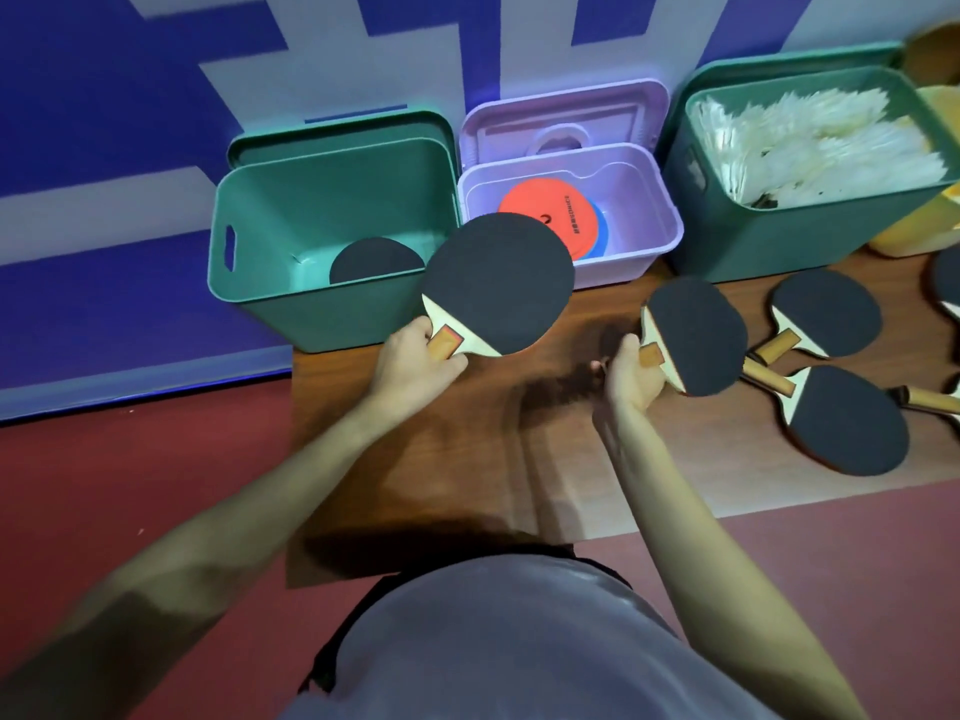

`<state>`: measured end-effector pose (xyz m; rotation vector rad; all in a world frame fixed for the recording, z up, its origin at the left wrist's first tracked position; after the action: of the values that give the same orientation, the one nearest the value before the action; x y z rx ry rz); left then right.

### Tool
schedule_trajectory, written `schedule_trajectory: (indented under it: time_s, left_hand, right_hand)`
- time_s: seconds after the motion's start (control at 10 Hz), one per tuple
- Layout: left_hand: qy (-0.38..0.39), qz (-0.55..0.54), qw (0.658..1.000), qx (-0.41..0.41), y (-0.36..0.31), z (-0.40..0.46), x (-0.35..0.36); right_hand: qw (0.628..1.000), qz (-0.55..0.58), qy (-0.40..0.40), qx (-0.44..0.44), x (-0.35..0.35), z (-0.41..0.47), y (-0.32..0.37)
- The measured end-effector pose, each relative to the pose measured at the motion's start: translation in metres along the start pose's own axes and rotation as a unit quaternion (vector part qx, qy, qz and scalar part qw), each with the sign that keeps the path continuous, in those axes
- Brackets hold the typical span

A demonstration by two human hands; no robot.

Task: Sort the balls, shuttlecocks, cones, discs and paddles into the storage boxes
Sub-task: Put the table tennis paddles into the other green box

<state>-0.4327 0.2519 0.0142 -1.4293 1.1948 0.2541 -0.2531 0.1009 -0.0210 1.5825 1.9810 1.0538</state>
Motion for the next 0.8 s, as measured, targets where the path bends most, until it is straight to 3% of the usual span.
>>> schedule_trajectory:
  time_s: [0.2, 0.4, 0.6, 0.8]
  left_hand:
    - [-0.065, -0.007, 0.998, -0.005, 0.014, 0.032, -0.086]
    - [-0.027, -0.013, 0.998, -0.060, 0.053, 0.078, -0.152]
    - [0.090, -0.010, 0.989, -0.116, 0.091, 0.121, -0.160]
    - [0.215, 0.011, 0.970, -0.111, 0.106, 0.155, -0.143]
  right_hand:
    - [0.991, -0.095, 0.016, -0.097, 0.059, -0.027, 0.015]
    - [0.961, -0.190, 0.129, -0.153, 0.123, -0.038, 0.016]
    - [0.937, -0.234, 0.221, -0.139, 0.173, -0.042, 0.018]
    - [0.923, -0.281, 0.235, -0.121, 0.202, -0.040, 0.009]
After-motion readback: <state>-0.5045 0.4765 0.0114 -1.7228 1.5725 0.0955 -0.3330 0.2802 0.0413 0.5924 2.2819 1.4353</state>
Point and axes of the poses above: each hand's wrist, its own z-axis towards the middle knuckle, its own x-axis out of the palm, y = z × x, the point moved 4 cm from there along z, towards the middle knuckle, and after that the axes turned 6 degrees about y, right-handed, at the moved point
